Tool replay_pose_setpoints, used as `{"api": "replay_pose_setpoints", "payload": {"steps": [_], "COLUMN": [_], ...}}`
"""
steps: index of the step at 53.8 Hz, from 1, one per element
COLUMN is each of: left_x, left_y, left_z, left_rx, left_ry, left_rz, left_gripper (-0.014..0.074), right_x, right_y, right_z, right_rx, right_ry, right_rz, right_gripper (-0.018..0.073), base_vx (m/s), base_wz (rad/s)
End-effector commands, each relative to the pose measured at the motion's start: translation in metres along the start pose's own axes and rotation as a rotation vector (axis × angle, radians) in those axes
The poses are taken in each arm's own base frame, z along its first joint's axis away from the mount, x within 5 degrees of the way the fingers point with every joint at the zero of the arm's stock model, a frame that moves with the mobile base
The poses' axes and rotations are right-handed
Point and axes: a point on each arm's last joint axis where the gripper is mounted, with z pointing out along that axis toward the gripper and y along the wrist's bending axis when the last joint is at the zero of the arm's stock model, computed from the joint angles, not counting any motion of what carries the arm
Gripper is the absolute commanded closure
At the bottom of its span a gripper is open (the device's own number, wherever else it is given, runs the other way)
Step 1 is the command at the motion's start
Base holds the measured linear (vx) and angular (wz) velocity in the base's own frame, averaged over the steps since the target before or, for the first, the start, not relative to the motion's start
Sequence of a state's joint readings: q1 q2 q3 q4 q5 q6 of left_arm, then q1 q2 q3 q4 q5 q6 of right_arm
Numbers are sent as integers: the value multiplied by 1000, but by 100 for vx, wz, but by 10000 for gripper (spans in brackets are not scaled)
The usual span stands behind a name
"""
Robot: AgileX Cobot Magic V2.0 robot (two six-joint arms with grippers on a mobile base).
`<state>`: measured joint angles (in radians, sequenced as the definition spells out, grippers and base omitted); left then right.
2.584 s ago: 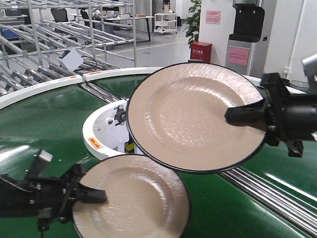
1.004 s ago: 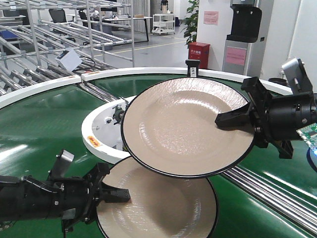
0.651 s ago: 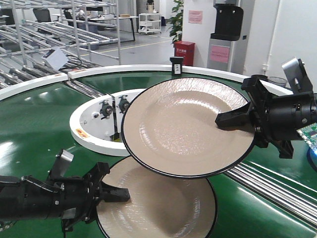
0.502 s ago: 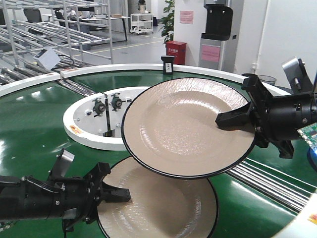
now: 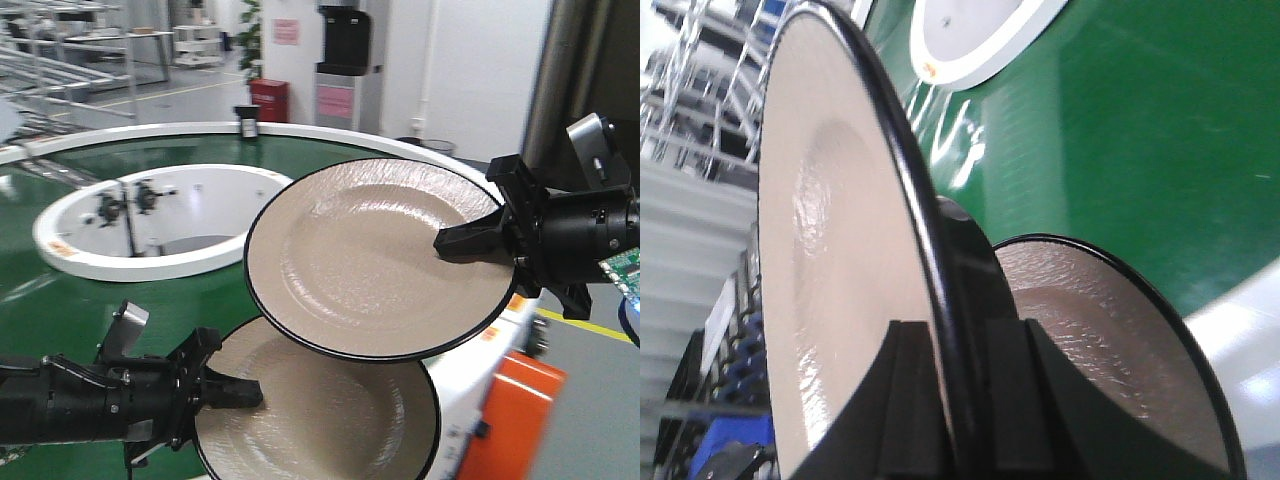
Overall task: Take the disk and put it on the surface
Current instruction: 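Drive the base to the steel counter holding both plates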
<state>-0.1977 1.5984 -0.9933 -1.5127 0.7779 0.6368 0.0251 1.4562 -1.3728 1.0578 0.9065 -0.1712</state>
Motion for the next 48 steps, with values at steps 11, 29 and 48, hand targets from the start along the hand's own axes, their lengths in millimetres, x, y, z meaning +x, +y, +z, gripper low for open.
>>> {"api": "replay_pose_setpoints", "payload": {"steps": [11,29,48], "left_x": [-3,-3,-3], "left_y": [-32,-32,-32], "left_z": [-12,-12,-12], "left_rx": [141,141,141], "left_ry": [-32,-32,-32], "left_rz": [-18,-18,-18], "left_gripper": [595,595,595], "right_x": [-9,-9,-9], "right_y": [29,29,29], "right_z": [-19,-19,-19], "right_rx": [-114,-115,-115], "right_ry": [-112,-112,-111], "right_rz": [14,15,14], "right_gripper": [567,567,567], "base_vx": [-17,-13,-5], "base_wz": [-64,-72,-59]}}
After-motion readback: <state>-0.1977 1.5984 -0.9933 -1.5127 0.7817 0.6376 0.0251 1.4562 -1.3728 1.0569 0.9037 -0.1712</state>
